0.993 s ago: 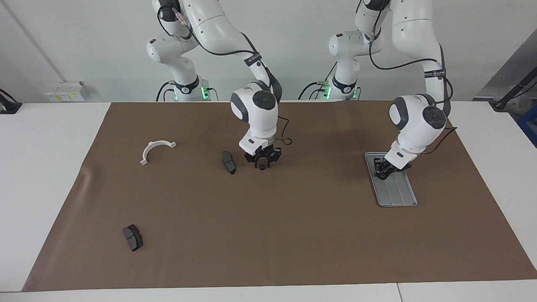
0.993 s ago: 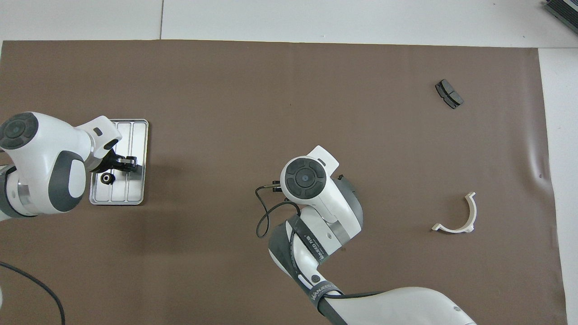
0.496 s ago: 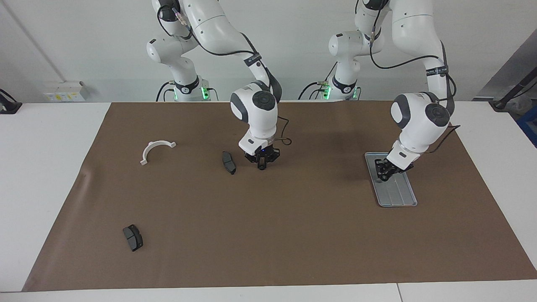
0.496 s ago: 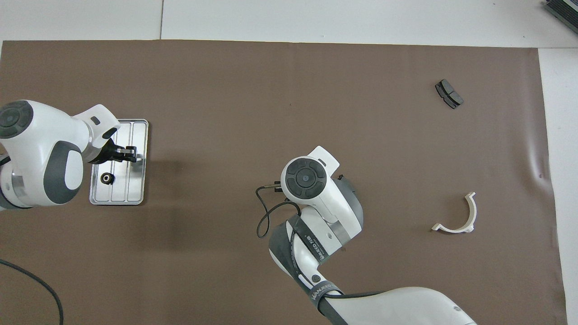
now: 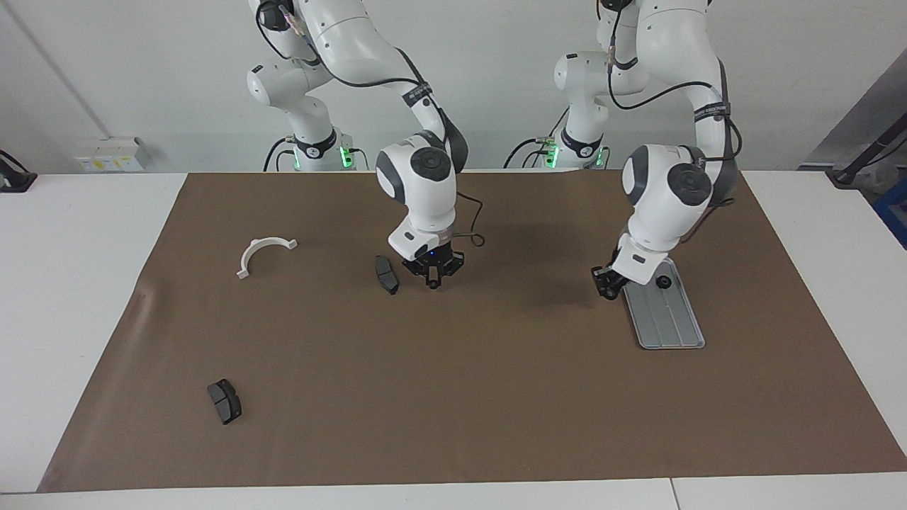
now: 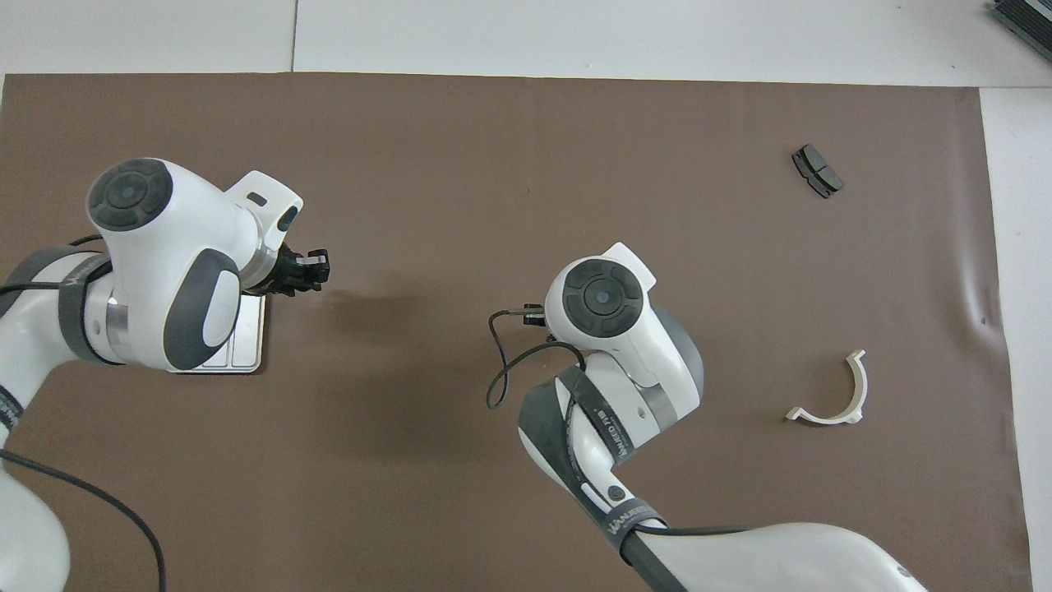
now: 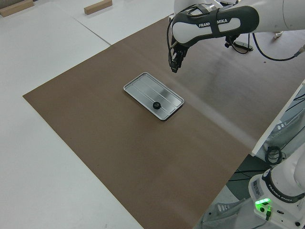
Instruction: Place bearing gear from tray to pile
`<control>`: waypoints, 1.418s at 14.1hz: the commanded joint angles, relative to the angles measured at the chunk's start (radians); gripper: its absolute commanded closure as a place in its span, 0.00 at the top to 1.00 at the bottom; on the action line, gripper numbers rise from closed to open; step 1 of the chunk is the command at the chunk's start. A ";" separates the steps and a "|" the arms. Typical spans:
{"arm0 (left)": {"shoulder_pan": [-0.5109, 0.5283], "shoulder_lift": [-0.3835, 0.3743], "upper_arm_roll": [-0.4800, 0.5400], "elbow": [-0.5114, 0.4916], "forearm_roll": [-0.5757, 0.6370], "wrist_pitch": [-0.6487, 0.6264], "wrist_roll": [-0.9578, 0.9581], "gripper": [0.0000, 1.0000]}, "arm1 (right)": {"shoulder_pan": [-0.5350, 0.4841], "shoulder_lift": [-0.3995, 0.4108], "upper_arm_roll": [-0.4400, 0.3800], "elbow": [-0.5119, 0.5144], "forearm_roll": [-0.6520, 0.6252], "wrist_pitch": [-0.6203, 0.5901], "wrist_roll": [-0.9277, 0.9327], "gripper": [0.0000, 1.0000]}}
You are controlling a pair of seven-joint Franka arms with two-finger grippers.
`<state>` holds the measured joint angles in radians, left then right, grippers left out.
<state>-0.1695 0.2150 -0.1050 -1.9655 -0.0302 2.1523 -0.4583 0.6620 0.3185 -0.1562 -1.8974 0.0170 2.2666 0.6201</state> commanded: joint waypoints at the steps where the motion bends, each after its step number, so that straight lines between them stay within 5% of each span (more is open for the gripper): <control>1: -0.109 -0.012 0.013 0.002 -0.007 -0.005 -0.234 0.20 | -0.126 -0.047 0.009 -0.008 -0.003 -0.024 -0.061 0.00; 9: -0.411 -0.009 0.013 -0.016 -0.013 0.139 -0.744 0.23 | -0.453 0.010 0.012 -0.008 0.009 0.151 -0.437 0.00; 16: -0.522 0.083 0.013 -0.012 -0.011 0.245 -0.853 0.23 | -0.502 0.152 0.015 0.049 0.122 0.320 -0.459 0.00; 17: -0.524 0.086 0.013 -0.016 -0.011 0.257 -0.852 0.30 | -0.502 0.157 0.015 0.052 0.139 0.320 -0.459 0.00; 20: -0.513 0.087 0.016 -0.016 -0.007 0.268 -0.844 0.83 | -0.498 0.166 0.018 0.054 0.141 0.330 -0.459 0.00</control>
<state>-0.6775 0.3124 -0.1034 -1.9722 -0.0318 2.4038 -1.3051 0.1686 0.4700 -0.1465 -1.8607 0.1321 2.5816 0.1815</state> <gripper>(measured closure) 0.454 0.767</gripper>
